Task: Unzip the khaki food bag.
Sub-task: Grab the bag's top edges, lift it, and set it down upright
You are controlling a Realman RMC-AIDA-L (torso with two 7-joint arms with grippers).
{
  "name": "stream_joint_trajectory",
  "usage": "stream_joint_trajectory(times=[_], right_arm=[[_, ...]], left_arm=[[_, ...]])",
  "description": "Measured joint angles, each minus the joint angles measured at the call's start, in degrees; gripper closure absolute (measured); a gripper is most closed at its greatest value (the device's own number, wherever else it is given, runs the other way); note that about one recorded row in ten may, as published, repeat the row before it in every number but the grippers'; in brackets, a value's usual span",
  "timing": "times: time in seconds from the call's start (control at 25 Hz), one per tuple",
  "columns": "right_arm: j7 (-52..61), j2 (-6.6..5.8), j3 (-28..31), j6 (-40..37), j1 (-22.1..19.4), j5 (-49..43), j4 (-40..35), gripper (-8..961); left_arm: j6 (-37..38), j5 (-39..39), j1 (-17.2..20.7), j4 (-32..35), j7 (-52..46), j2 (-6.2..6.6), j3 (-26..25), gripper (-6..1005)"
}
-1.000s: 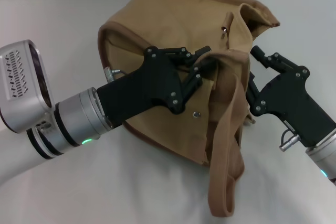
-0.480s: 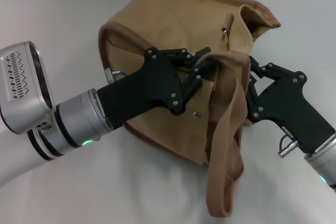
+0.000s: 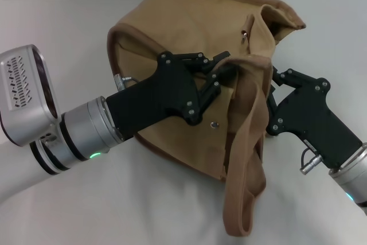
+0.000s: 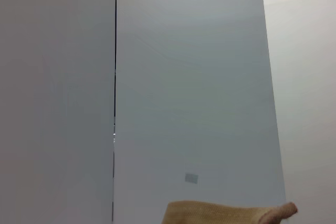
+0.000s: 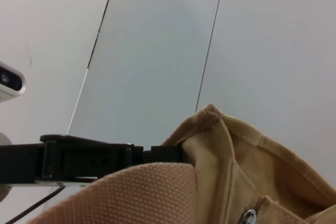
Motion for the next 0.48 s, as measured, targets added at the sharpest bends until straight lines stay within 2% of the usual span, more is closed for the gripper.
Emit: stream_joint_trajectory(times=[0.48], right_arm=[[0.0, 0.0, 0.0, 0.0, 0.2, 0.0, 0.0, 948]], left_arm=[[0.0, 0.0, 0.0, 0.1, 0.1, 0.0, -0.1, 911]])
